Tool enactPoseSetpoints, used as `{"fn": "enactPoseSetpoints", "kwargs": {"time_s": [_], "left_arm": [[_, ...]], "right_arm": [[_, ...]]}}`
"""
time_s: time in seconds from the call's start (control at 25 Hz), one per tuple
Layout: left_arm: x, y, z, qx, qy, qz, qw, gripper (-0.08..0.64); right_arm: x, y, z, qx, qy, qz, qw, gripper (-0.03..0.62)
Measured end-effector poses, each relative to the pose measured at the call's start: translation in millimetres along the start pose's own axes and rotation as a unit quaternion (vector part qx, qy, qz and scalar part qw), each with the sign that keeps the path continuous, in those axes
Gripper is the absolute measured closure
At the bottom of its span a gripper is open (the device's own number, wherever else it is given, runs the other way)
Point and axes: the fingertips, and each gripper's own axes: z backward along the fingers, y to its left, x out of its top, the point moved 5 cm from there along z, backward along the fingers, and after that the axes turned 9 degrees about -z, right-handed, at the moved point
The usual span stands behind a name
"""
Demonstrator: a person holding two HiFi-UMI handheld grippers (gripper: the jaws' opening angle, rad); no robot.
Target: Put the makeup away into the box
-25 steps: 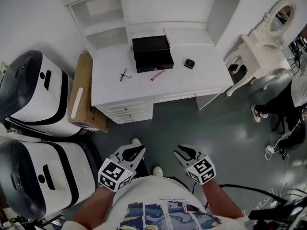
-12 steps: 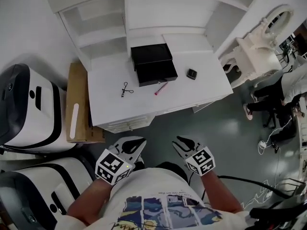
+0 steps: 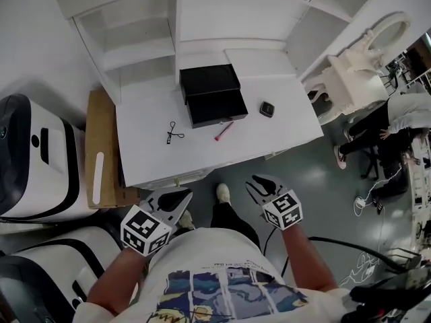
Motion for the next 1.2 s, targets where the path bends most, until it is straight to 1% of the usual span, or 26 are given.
{"fn": "enactPoseSetpoints", "kwargs": {"time_s": [0.12,0.28,0.4,0.48,0.6,0.76,0.96,1.2], "left_arm": [[3.2,14.4,-4.0,0.015,0.004,-0.001,0.9999,0.546],[13.5,36.4,-20.3,0.045,0.002,0.014,0.9989,0.546],[27.5,47.0,-34.2,0.065,0.004,0.021,0.9977,0.546],[37.3,51.9,-46.0,0.073,0.008,0.018,0.9971,0.546],[50.4,61.0,-69.0,0.084,0.016,0.007,0.9963,0.546],[64.3,75.1,-97.7,0.099,0.025,0.014,0.9947,0.546],[79.2,88.0,-128.1,0.112,0.036,0.019,0.9928,0.546],[87.6,98.9,-157.3,0.132,0.045,0.028,0.9898,0.546]], "right_arm": [[9.1,-25.1,-11.5,-0.004,-0.001,0.000,1.000,0.460],[22.0,-68.0,-28.0,-0.004,0.005,0.009,1.000,0.456],[31.7,-103.7,-40.0,0.004,0.015,0.013,1.000,0.432],[38.6,-128.5,-49.1,0.009,0.024,0.018,1.000,0.410],[49.1,-169.6,-63.8,0.010,0.034,0.028,0.999,0.396],[57.9,-216.9,-87.2,0.015,0.054,0.040,0.998,0.371],[65.3,-260.4,-112.1,0.032,0.071,0.047,0.996,0.328],[74.2,-296.2,-142.4,0.043,0.099,0.081,0.991,0.302]]}}
